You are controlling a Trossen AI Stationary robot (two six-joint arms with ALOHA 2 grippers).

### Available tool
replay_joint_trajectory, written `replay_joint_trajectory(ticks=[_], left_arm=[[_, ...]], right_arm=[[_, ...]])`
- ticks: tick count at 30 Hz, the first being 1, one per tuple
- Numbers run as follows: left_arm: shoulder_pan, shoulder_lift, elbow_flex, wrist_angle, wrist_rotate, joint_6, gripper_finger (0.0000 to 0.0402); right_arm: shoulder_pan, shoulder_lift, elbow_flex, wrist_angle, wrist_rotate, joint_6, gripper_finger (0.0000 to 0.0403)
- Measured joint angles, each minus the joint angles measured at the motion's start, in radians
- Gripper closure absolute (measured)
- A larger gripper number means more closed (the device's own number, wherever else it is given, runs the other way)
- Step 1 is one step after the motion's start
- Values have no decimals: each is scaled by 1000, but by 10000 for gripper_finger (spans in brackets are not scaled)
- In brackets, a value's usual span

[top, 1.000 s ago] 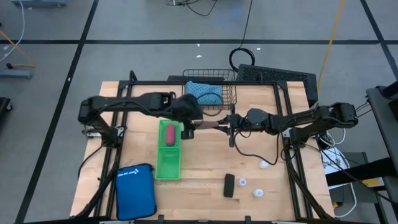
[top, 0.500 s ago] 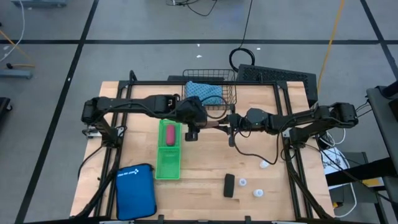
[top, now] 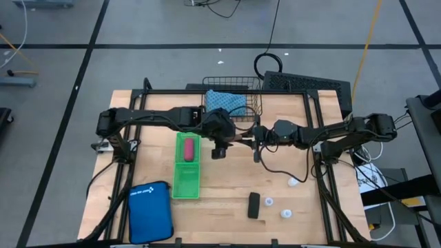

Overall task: Pick & Place Medicine items
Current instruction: Put the brown bandage into the top green bin

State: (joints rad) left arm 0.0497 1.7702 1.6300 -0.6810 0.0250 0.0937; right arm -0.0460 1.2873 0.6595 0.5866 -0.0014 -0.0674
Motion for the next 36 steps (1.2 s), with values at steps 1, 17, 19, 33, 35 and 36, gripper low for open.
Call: replay_joint_trajectory(ticks=[1,17,19,33,35,36], left_arm=[[3,3,-1,-3,0,0,174],[27,8,-1,-8,72,-11,344],[32,-8,-7,-12,73,-38,344],[-43,-500,-638,412,-273,-548,344],[-78,-545,-726,484,-352,-683,344],[-95,-562,-762,511,-386,-756,344]], right_arm=[[0,0,0,-1,0,0,366],[2,0,-1,-8,1,1,331],[2,-17,-1,-15,3,0,321],[-1,-312,-1,-323,30,-35,297],[0,-326,-1,-330,30,-35,301],[0,-330,-1,-329,30,-36,302]])
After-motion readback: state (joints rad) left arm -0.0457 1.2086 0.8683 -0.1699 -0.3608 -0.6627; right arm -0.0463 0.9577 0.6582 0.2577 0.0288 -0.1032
